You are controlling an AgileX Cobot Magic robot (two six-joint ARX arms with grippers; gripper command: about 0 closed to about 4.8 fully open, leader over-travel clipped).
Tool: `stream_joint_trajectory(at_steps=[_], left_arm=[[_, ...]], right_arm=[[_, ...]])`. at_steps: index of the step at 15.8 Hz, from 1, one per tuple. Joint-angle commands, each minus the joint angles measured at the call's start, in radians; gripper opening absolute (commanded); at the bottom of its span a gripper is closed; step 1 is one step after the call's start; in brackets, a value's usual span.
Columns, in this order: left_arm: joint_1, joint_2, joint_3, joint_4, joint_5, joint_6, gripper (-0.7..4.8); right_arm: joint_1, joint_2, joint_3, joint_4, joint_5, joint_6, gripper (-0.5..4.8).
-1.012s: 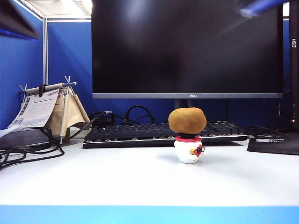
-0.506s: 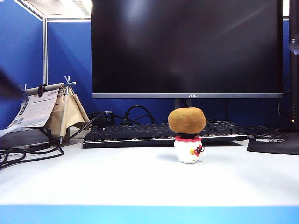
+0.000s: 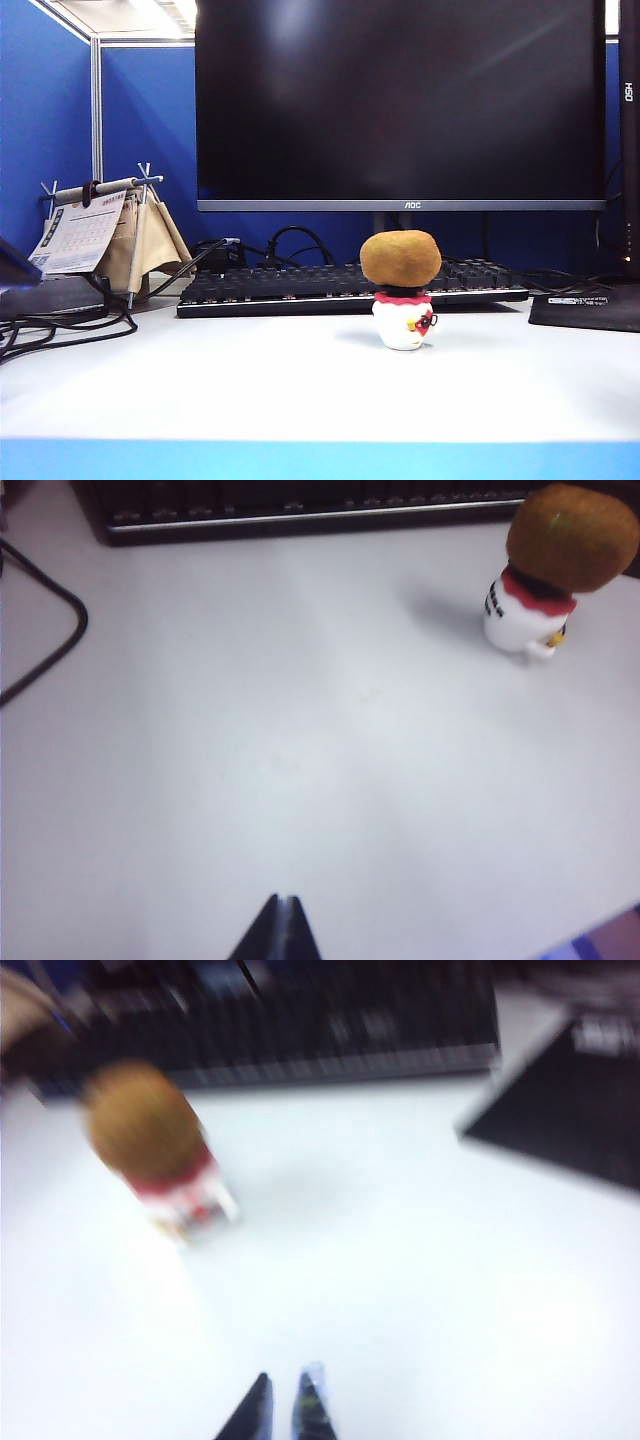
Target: Place the kiwi on top of the doll with a flat head.
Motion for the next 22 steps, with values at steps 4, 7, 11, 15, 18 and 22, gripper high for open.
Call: stream_joint_trajectory(at_steps=[4, 7, 11, 15, 18, 22], left_arm=[[0.000, 0.001, -0.016, 0.092, 0.204, 0.010, -0.06], [0.000, 0.002, -0.019, 0.073, 0.351, 0.010, -0.06], [0.000, 0.002, -0.022, 0.024, 0.301, 0.016, -0.05], [0.000, 0.002, -0.041, 0.008, 0.234, 0.015, -0.05], [0.000, 0.002, -0.041, -0.028, 0.247, 0.008, -0.05], [0.000, 0.002, -0.041, -0.027, 0.247, 0.008, -0.05]], right_arm=[[0.000, -0.002, -0.047, 0.009, 0.005, -0.005, 0.37], [0.000, -0.002, -0.081, 0.005, -0.169, -0.004, 0.00], [0.000, -0.001, -0.098, 0.006, -0.196, -0.005, -0.01], [0.000, -0.001, -0.098, 0.005, -0.197, -0.005, 0.00], [0.000, -0.001, -0.098, 0.005, -0.198, -0.003, 0.00], [0.000, -0.001, -0.098, 0.006, -0.198, -0.003, 0.00]])
